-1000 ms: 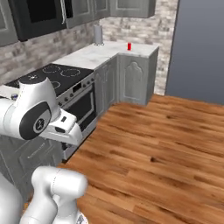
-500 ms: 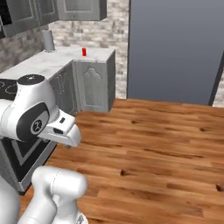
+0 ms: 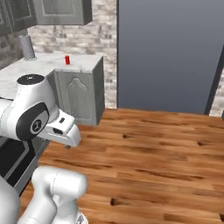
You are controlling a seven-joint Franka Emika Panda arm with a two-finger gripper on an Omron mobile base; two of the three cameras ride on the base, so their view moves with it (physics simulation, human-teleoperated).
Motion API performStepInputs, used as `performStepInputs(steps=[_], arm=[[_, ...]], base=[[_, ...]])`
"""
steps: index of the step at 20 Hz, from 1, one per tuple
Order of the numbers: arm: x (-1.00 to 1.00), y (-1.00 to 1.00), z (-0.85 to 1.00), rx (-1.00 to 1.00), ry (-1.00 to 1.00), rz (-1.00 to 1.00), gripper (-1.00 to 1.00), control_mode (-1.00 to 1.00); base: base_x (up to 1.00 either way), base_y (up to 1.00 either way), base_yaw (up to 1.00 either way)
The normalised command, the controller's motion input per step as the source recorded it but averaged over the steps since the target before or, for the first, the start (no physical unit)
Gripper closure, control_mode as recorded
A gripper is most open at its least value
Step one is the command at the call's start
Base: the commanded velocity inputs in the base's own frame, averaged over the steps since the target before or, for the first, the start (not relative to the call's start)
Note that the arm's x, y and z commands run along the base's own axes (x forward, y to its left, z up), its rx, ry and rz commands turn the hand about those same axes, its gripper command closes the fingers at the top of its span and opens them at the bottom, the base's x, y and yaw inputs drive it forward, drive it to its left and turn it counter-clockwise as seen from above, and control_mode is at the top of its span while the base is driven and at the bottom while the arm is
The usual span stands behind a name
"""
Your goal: Four empty soda cans are scattered around the kitchen. Gather all the cans and cluster them next to the stove for recycling.
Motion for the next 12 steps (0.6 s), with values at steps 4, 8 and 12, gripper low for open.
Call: performStepInputs(steps=[4, 8, 12], arm=[[0.0, 0.0, 0.0, 0.0, 0.0, 0.0, -1.0, 1.0], [0.0, 0.0, 0.0, 0.0, 0.0, 0.0, -1.0, 1.0], [0.0, 0.0, 0.0, 0.0, 0.0, 0.0, -1.0, 1.0]], base=[[1.0, -0.1, -0.11], [1.0, -0.09, -0.09], [1.0, 0.0, 0.0]])
